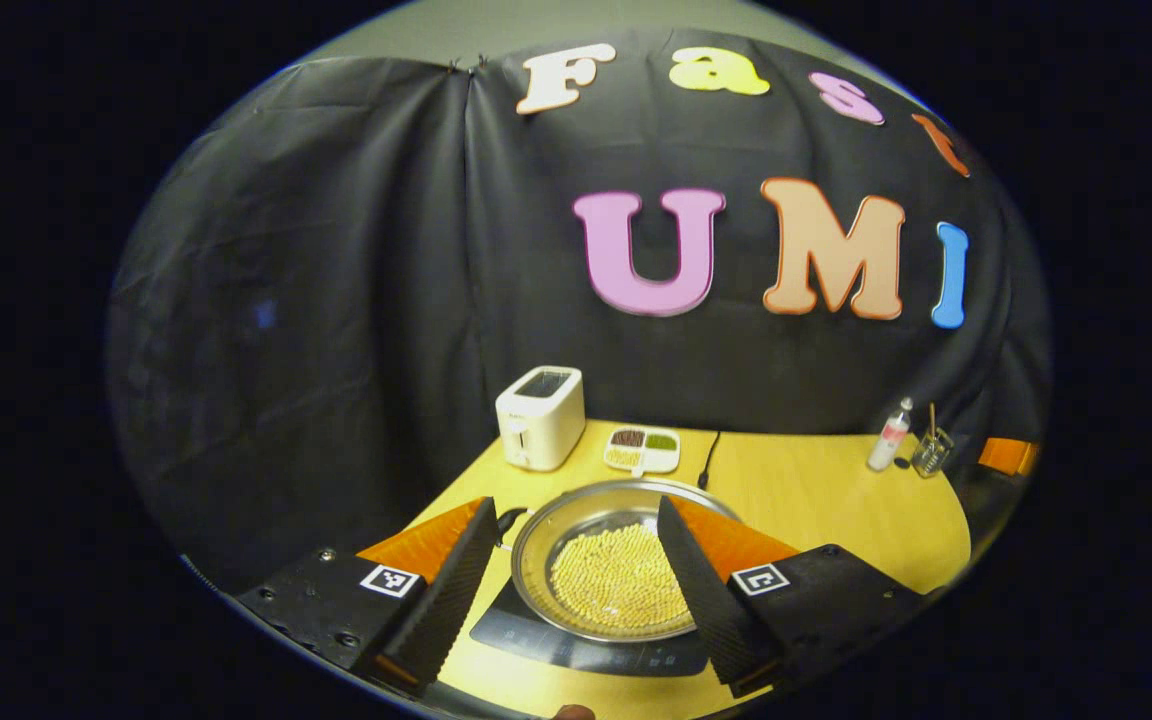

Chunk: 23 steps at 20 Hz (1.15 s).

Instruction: First push the handle of the pot to place it horizontally, then grasp the pot with both hands and set it on the induction cooktop.

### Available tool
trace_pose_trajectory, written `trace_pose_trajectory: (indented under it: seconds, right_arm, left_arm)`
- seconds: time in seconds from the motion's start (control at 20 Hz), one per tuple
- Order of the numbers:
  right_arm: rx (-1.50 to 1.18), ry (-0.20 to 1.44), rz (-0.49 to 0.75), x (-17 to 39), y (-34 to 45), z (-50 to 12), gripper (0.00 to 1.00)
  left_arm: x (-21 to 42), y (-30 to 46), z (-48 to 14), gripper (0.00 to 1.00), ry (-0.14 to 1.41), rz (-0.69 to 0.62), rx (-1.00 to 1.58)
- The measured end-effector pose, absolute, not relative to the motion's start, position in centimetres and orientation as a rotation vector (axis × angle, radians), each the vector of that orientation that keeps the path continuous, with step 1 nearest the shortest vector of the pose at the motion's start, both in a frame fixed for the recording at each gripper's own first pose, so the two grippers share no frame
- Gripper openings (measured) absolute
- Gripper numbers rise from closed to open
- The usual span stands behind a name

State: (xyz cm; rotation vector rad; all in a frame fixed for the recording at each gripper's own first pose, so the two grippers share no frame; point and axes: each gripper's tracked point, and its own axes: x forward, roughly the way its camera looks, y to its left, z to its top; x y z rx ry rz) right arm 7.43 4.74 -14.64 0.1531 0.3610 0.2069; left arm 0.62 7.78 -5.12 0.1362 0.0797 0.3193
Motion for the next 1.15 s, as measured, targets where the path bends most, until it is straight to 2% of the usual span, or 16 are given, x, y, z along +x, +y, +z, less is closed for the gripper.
trace_pose_trajectory:
  seconds: [0.05,0.2,0.55,1.05,1.1,1.15]
  right_arm:
    - [0.133,0.33,0.218,7.4,4.2,-13.6,1.0]
    - [0.117,0.261,0.254,7.4,3.1,-11.1,0.99]
    - [0.102,0.125,0.284,6.4,-0.3,-7.0,1.0]
    - [0.047,0.049,0.316,3.9,-2.6,-6.2,0.99]
    - [0.038,0.047,0.319,3.6,-2.7,-6.2,0.91]
    - [0.031,0.045,0.325,3.3,-2.6,-6.2,0.91]
  left_arm:
    - [0.1,6.6,-4.1,0.97,0.032,0.331,0.15]
    - [-1.1,2.2,-2.2,0.96,-0.071,0.32,0.147]
    - [-2.3,-4.8,-0.3,0.96,-0.195,0.315,0.13]
    - [-3.2,-10.5,-2.8,0.97,-0.181,0.269,0.138]
    - [-3.3,-11.0,-3.2,0.96,-0.169,0.258,0.135]
    - [-3.2,-11.1,-3.7,0.96,-0.159,0.252,0.138]
